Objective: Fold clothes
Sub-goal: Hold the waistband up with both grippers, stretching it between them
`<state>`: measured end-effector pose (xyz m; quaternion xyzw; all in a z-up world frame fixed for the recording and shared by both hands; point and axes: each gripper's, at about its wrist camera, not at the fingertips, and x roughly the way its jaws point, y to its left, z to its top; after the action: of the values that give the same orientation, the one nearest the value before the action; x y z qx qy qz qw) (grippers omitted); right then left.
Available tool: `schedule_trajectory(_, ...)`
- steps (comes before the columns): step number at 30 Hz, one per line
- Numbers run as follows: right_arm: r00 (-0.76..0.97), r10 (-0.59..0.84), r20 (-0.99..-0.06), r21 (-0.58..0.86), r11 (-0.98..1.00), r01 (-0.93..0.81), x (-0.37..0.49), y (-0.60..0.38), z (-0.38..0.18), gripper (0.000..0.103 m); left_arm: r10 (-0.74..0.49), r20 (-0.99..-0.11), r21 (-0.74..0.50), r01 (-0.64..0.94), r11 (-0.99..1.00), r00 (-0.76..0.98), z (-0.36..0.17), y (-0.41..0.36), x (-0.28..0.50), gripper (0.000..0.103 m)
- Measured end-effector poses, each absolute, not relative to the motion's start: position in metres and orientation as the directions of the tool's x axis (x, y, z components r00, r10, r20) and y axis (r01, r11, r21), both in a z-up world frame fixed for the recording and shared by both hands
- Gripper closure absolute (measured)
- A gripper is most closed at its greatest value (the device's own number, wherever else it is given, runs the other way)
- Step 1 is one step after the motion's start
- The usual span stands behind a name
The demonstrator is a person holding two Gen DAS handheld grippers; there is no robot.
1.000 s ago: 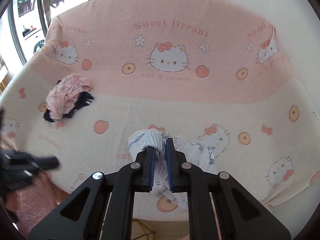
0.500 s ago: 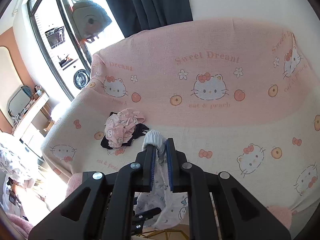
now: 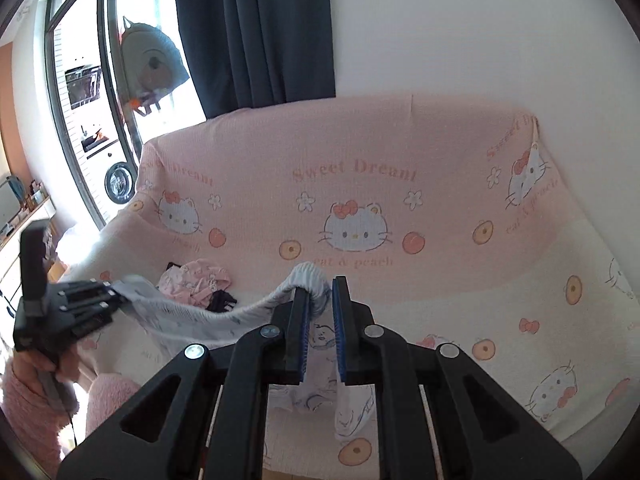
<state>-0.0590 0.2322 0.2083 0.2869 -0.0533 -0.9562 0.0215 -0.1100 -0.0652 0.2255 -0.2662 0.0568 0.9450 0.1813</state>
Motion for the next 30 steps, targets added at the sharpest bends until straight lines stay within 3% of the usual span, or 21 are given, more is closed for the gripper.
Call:
schedule_trajectory(3,-0.868,-0.078,-0.49,0.127,-0.992,0.017,-0.052,0.24,0.232,0.093,0.296,-0.477,0.097,-0.384,-0.918,-0.827,0.253,-0.053,-0.091,0.098)
schedule_trajectory(10,-0.856,-0.224,-0.465,0.233,-0.964,0.125,-0.036,0.242,0.243,0.093,0.292,-0.562,0.095,-0.411,-0.907,-0.774,0.234,-0.052,-0.087,0.098)
schedule_trajectory(13,-0.84,-0.198,-0.506,0.203,-0.973,0.107,-0.046,0.24,0.23,0.093,0.292,-0.654,0.025,-0.406,-0.914,-0.698,0.196,-0.053,-0.116,0.098)
schedule_trajectory(17,-0.764,-0.105,-0.637,0.12,-0.992,0.036,-0.094,0.234,0.171,0.093,0.237,-0.781,-0.027,-0.349,-0.937,-0.578,0.127,-0.047,-0.174,0.098)
schedule_trajectory(21,-0.734,-0.105,-0.671,0.127,-0.992,0.027,-0.142,0.232,0.156,0.093,0.167,-0.722,0.092,-0.333,-0.939,-0.671,0.16,-0.029,-0.199,0.098)
schedule_trajectory(26,-0.874,-0.103,-0.475,0.101,-0.993,0.062,-0.131,0.23,0.238,0.093,0.212,-0.516,0.195,-0.355,-0.914,-0.83,0.248,-0.023,-0.163,0.098)
schedule_trajectory(28,-0.902,-0.108,-0.419,0.117,-0.991,0.065,-0.116,0.233,0.258,0.092,0.239,-0.5,0.184,-0.372,-0.91,-0.832,0.252,-0.024,-0.145,0.098)
schedule_trajectory(30,-0.9,-0.109,-0.423,0.141,-0.989,0.054,-0.099,0.235,0.251,0.091,0.251,-0.518,0.175,-0.388,-0.905,-0.818,0.236,-0.026,-0.128,0.097)
